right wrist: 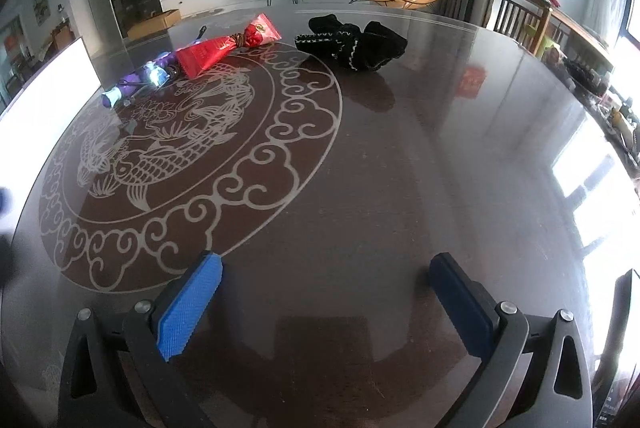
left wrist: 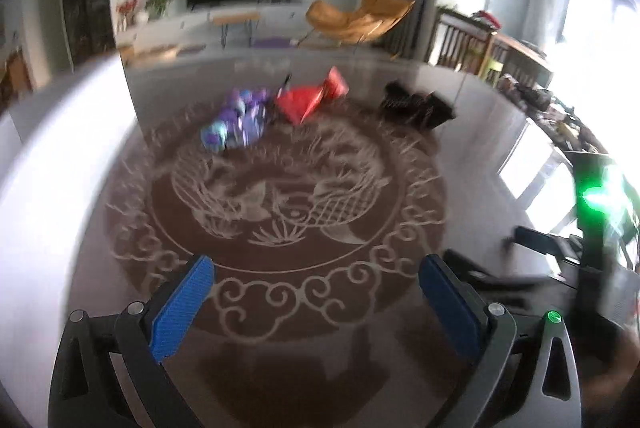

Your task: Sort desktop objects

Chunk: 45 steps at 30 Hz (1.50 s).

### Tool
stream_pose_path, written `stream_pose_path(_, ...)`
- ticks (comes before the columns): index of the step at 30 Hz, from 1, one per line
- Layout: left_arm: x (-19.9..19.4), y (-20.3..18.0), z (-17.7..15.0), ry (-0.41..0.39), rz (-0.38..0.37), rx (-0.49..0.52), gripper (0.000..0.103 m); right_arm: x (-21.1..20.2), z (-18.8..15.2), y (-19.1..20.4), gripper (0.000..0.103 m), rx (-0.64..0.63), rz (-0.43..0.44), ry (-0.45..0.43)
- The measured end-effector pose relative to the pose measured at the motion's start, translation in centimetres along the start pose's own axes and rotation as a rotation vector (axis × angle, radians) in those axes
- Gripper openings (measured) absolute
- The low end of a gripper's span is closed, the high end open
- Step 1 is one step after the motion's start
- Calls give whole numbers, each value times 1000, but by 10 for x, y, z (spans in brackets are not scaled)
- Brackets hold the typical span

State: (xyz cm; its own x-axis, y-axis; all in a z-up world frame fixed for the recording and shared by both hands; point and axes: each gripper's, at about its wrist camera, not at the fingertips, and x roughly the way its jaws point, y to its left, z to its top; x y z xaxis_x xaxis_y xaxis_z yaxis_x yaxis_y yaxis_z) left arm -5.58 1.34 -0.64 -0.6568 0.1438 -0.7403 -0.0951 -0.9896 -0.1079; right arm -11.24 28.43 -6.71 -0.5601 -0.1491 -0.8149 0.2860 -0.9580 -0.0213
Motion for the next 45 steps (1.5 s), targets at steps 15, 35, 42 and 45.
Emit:
stream_pose_path(15, 45, 3, -9, 112, 125, 5, 103, 1, 0, 0, 103, 0, 1, 0)
stream_pose_path(35, 45, 4, -11, 113, 126, 5, 103, -2, 0, 0, 103, 0, 1, 0)
stream_pose_path(42, 45, 4, -11, 113, 126, 5, 103, -2, -1, 0, 103, 1, 1, 0)
stream_pose_path(45, 45, 4, -10, 113, 126, 5, 103, -2, -1, 0, 103, 1, 1, 0)
